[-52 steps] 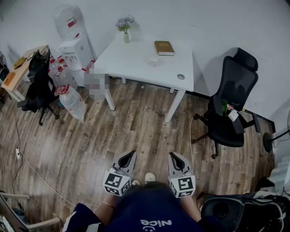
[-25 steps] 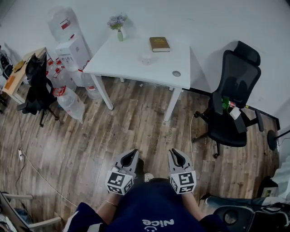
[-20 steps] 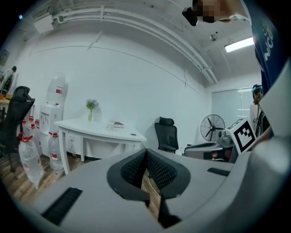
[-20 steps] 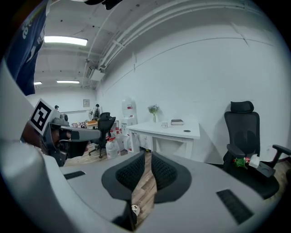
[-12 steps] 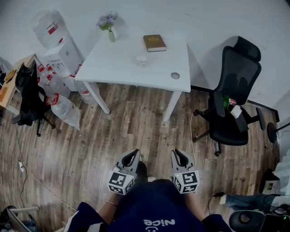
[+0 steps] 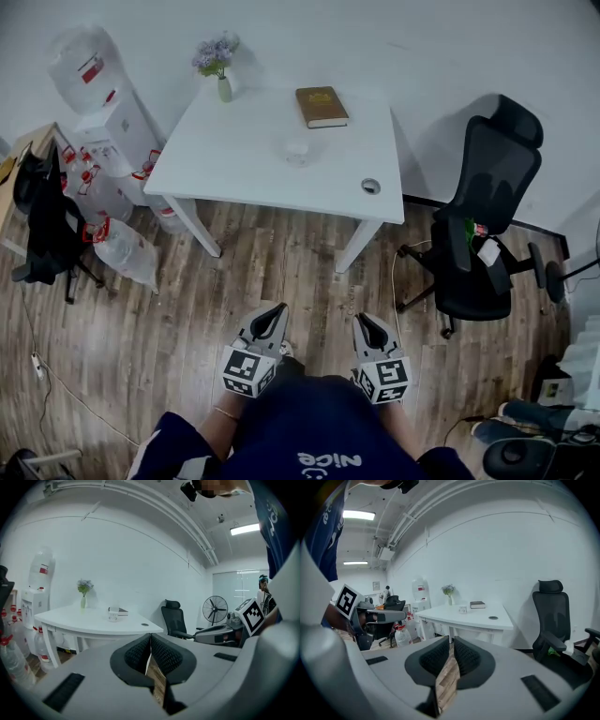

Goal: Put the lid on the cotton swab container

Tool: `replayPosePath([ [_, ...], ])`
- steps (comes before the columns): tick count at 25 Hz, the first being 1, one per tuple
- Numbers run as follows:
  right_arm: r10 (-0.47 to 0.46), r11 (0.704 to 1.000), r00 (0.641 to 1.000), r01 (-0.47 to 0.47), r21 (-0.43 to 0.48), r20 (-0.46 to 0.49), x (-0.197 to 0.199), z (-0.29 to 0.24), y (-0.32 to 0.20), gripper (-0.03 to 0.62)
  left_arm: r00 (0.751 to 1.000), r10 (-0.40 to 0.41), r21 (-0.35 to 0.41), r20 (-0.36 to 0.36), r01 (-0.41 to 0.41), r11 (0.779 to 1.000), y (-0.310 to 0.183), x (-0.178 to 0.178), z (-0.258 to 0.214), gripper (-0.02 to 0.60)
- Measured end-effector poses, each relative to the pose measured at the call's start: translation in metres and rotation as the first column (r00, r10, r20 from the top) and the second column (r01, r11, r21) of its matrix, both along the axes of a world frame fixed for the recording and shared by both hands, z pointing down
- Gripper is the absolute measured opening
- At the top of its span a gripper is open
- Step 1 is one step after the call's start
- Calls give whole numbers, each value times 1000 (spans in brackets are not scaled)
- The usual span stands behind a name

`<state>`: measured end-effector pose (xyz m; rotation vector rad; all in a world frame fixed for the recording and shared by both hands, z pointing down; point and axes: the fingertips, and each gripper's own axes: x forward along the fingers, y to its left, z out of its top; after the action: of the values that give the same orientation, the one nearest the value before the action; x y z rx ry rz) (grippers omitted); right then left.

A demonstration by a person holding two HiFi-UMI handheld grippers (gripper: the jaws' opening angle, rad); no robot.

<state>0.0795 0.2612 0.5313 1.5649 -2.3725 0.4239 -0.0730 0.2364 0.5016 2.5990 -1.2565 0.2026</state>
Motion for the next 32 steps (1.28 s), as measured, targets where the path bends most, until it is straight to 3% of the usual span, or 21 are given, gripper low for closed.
replayPosePath([
  [9,11,1000,1000,-11,9,5,-54,3,-60,57,999,52,-2,3,-52,999,-66,-35,1,20],
  [16,0,1000,1000,0,-18,0,-56,10,-91,57,1000,21,-36,-12,-22,999,-97,-42,10,20],
  [23,-89,996,996,89,-24,14,-55,19,-154,57,998,-65,-59,-26,64,996,-140,-42,21,20],
  [32,-256,966,966,255,38,39,-51,-2,-279,57,981,-193,-40,-13,193,980,-239,-26,11,20],
])
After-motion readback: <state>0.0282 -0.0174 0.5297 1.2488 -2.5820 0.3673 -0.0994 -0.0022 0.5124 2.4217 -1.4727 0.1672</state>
